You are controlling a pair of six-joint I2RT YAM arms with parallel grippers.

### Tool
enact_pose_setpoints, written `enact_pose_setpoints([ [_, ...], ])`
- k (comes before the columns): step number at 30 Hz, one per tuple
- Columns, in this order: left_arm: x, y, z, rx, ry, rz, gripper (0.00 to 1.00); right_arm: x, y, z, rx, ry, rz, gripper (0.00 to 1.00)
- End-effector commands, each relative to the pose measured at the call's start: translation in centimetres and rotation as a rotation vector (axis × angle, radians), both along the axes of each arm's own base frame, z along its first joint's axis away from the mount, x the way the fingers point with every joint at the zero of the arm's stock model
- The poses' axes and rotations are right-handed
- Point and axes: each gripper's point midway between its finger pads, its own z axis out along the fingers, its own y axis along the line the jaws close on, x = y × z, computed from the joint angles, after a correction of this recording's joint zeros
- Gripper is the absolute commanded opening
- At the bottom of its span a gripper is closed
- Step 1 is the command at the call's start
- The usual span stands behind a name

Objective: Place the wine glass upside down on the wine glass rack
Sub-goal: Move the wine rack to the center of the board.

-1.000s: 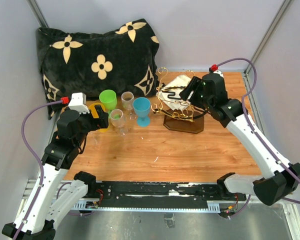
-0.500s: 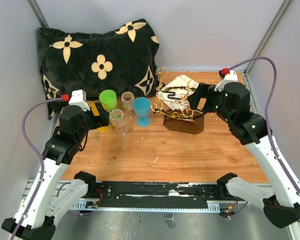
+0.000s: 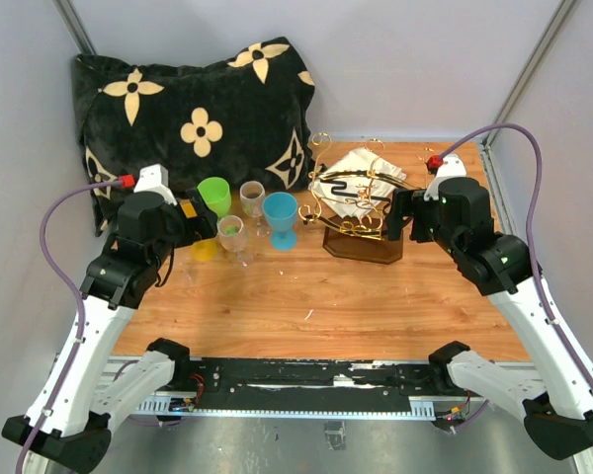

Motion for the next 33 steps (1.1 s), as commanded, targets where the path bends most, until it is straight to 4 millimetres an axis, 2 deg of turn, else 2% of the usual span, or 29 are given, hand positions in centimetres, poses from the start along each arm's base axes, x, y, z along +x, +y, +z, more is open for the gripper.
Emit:
enact_pose_setpoints([
  [1, 0.0, 1.1, 0.3, 0.027, 0.027, 0.049, 1.00, -1.3, -1.4, -2.0, -0.089, 0.057, -0.007, 0.98],
  [4, 0.0, 2.8, -0.1, 0.091, 0.064, 0.131, 1.00, -1.6, -1.4, -2.9, -0.092, 0.079, -0.004, 0.98],
  [9, 0.9, 4.6, -0.7, 0.164, 0.137, 0.226, 1.00, -1.6, -1.4, -4.2, -0.110, 0.114, -0.001, 0.98],
  [15, 1.3, 7.3, -1.9, 0.176, 0.184, 0.327, 1.00, -1.6, -1.0, -4.8, -0.117, 0.136, 0.020, 0.98],
  [22, 1.6, 8.0, -5.5, 0.213, 0.296, 0.341, 1.00, -1.6, -0.7, -5.3, -0.129, 0.153, 0.042, 0.98],
  [28, 1.4, 9.5, -7.3, 0.230, 0.346, 0.382, 1.00, -1.7, -0.4, -5.8, -0.126, 0.168, 0.058, 0.98],
  [33, 1.0, 9.6, -8.7, 0.212, 0.379, 0.385, 1.00, -1.7, -0.4, -5.9, -0.126, 0.173, 0.059, 0.98],
])
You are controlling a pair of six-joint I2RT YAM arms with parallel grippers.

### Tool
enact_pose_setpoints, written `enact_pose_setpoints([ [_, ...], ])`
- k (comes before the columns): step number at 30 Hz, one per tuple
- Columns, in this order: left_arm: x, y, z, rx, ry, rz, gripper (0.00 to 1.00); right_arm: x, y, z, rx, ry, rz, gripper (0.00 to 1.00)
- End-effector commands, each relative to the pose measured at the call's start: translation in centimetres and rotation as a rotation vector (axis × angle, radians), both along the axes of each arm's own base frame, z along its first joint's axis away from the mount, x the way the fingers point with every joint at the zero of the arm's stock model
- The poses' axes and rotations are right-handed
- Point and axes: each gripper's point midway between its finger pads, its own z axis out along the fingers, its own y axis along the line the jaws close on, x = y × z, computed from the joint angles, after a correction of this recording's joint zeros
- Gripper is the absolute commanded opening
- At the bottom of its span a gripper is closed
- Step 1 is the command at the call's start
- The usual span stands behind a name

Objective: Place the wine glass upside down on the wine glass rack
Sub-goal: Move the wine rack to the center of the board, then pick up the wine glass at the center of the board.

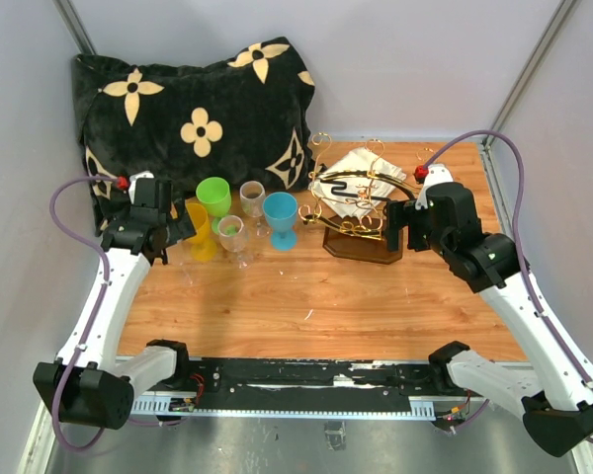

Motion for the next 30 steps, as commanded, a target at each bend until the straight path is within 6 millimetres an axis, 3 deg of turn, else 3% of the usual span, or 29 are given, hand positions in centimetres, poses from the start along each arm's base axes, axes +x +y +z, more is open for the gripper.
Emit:
enact_pose_setpoints([
  [1, -0.2, 0.2, -0.8, -0.014, 0.005, 0.012, 1.00, -0.9, 0.2, -1.8, -0.022, 0.062, 0.029, 0.98],
  [13, -1.3, -0.8, -2.4, -0.080, 0.038, -0.001, 0.94, -1.0, -0.1, -2.2, -0.033, 0.067, 0.020, 0.98],
  [30, -1.1, -0.9, -1.8, -0.079, 0.028, -0.019, 0.86, -1.1, -0.6, -1.7, -0.035, 0.043, 0.006, 0.98],
])
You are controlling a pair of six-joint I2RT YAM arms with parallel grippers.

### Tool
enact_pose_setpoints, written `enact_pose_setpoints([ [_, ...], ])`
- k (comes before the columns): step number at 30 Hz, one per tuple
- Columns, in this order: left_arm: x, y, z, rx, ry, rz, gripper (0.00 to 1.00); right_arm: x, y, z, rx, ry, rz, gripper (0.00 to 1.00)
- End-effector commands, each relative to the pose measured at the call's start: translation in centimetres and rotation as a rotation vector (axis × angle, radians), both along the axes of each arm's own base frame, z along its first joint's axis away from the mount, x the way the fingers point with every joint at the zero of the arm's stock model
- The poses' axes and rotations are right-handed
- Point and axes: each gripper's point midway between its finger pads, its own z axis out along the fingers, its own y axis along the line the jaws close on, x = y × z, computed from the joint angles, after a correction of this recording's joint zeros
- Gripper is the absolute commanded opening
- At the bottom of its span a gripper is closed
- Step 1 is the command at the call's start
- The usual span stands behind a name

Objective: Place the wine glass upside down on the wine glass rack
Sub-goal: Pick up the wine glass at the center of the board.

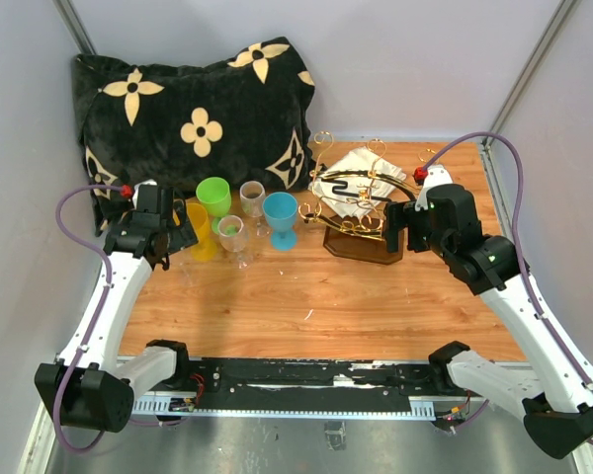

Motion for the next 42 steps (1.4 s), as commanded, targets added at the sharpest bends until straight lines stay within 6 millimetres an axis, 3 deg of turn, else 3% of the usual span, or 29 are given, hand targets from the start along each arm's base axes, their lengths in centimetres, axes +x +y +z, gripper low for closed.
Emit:
enact_pose_setpoints([
  [1, -0.1, -0.1, 0.7, -0.018, -0.020, -0.008, 0.86, -1.1, -0.6, -1.5, -0.031, 0.056, -0.006, 0.98],
  [16, -1.0, -0.6, 2.8, -0.034, -0.051, -0.045, 0.82, -1.1, -1.1, -1.4, -0.050, 0.049, -0.021, 0.98],
  [25, -0.1, -0.8, 1.9, -0.042, -0.039, -0.046, 0.93, -1.2, -1.1, -1.3, -0.051, 0.051, -0.017, 0.98],
  [36, 0.5, -0.6, 0.8, -0.031, -0.014, -0.038, 0.71, -1.2, -1.2, -1.5, -0.057, 0.052, -0.022, 0.98],
  [42, 0.2, -0.1, 0.9, -0.008, -0.011, -0.019, 0.70, -1.2, -1.2, -1.7, -0.062, 0.057, -0.021, 0.98],
])
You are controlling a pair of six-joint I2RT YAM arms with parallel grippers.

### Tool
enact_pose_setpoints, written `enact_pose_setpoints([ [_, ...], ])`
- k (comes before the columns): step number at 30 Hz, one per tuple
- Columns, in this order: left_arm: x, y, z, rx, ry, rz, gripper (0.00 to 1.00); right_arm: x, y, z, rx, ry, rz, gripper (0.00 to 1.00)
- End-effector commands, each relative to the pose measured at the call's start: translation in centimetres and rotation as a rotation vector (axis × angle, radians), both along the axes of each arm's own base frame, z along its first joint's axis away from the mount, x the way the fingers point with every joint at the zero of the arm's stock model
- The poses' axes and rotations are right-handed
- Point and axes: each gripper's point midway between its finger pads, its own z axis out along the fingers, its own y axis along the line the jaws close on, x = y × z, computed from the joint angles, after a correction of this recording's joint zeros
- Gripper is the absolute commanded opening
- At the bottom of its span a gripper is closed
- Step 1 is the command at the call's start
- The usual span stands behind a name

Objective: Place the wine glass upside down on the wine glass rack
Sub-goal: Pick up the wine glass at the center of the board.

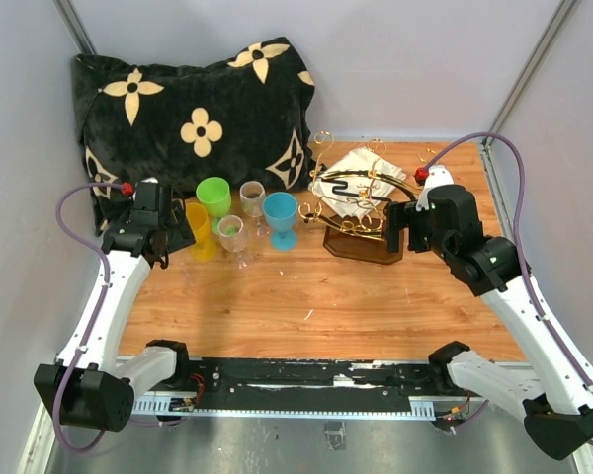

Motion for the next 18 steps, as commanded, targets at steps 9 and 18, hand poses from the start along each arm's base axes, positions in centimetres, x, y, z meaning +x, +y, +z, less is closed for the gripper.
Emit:
enact_pose_setpoints([
  [9, 0.43, 1.24, 0.16, 0.050, -0.007, 0.042, 0.85, -1.11, -0.96, -1.79, -0.059, 0.064, -0.013, 0.98],
  [18, 0.82, 1.57, -0.12, 0.072, 0.004, 0.047, 0.70, -1.16, -0.78, -1.61, -0.049, 0.062, -0.006, 0.98],
])
